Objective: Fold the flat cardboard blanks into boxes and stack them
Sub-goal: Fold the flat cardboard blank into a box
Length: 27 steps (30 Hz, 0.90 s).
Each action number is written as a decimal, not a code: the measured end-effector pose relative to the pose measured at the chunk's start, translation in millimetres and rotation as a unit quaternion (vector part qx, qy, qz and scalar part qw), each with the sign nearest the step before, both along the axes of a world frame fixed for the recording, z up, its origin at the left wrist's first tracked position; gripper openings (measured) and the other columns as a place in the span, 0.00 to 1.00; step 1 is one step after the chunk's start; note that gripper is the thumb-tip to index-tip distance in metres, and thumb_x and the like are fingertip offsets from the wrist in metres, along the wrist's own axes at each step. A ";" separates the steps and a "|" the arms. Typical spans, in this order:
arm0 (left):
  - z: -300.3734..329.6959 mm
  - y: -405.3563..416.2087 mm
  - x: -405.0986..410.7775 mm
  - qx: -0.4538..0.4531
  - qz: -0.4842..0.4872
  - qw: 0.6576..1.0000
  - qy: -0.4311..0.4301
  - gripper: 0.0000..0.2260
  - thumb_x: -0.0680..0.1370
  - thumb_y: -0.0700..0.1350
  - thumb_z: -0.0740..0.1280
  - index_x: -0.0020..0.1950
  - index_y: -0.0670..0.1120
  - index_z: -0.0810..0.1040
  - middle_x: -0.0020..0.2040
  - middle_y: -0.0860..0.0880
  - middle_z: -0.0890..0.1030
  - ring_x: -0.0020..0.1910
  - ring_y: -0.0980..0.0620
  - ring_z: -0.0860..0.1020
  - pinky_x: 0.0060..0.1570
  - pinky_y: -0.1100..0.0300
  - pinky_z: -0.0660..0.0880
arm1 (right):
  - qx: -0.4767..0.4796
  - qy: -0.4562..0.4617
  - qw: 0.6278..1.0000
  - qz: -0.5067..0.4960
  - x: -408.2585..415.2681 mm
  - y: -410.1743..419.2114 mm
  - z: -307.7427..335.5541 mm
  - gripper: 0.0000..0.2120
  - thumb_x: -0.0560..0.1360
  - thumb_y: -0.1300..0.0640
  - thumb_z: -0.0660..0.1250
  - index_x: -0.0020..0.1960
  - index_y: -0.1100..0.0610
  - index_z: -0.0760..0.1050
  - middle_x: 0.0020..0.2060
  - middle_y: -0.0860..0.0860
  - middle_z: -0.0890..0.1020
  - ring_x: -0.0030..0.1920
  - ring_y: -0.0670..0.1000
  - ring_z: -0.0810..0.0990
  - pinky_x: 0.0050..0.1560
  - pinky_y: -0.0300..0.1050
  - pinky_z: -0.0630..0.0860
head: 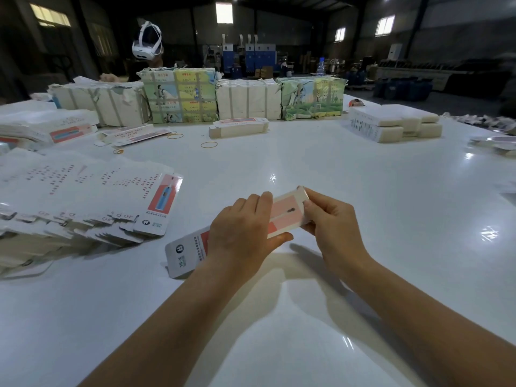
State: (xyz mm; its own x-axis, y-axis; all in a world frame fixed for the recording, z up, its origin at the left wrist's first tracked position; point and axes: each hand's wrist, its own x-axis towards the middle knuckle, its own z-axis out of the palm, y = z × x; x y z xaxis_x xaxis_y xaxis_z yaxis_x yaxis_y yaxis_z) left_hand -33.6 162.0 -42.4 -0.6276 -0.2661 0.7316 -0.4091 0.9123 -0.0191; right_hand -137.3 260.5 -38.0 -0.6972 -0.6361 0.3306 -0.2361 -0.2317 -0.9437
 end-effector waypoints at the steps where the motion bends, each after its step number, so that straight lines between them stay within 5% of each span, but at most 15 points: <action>1: -0.1 0.1 -0.2 -0.005 0.003 1.000 -0.001 0.30 0.59 0.58 0.79 0.51 0.38 0.80 0.35 0.44 0.80 0.29 0.46 0.77 0.27 0.59 0.74 | 0.013 0.026 1.000 -0.011 0.7 0.4 0.0 0.22 0.81 0.60 0.59 0.39 0.41 0.83 0.39 0.44 0.85 0.43 0.46 0.83 0.49 0.44 0.81; 9: 0.5 1.5 -0.4 -0.004 0.002 1.000 0.004 0.30 0.60 0.58 0.78 0.51 0.38 0.79 0.36 0.44 0.80 0.29 0.45 0.77 0.27 0.59 0.74 | 0.068 0.178 0.981 -0.039 3.6 5.6 -1.5 0.17 0.77 0.67 0.52 0.45 0.51 0.76 0.32 0.46 0.78 0.31 0.49 0.71 0.31 0.32 0.67; 17: 6.6 8.5 4.1 -0.019 0.008 1.000 0.017 0.25 0.67 0.57 0.61 0.47 0.35 0.80 0.33 0.42 0.79 0.26 0.45 0.76 0.24 0.60 0.74 | 0.101 0.252 0.962 -0.019 13.1 4.6 -4.7 0.05 0.78 0.62 0.58 0.45 0.54 0.68 0.33 0.46 0.77 0.36 0.48 0.75 0.38 0.42 0.72; 22: 6.6 11.7 2.8 -0.004 0.040 0.999 -0.019 0.28 0.62 0.59 0.77 0.49 0.37 0.80 0.34 0.44 0.79 0.28 0.46 0.77 0.25 0.60 0.73 | 0.089 0.256 0.961 -0.053 10.1 7.5 -1.8 0.14 0.79 0.63 0.58 0.37 0.50 0.67 0.26 0.44 0.72 0.29 0.44 0.70 0.31 0.32 0.65; 27: 3.4 12.7 0.2 -0.041 0.058 0.997 -0.025 0.27 0.61 0.60 0.77 0.47 0.39 0.81 0.32 0.47 0.78 0.26 0.49 0.76 0.23 0.62 0.69 | 0.110 0.295 0.947 -0.067 8.3 8.9 -1.0 0.07 0.79 0.65 0.58 0.45 0.60 0.73 0.28 0.46 0.72 0.30 0.45 0.69 0.32 0.34 0.65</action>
State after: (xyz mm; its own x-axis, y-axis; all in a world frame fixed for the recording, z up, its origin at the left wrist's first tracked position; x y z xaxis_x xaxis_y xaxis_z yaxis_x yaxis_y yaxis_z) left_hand -33.4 174.7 -39.0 -0.6326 -0.2787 0.7226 -0.5078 0.8538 -0.1152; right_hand -129.0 269.5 -39.0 -0.5118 -0.6537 0.5574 -0.7503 0.0240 -0.6607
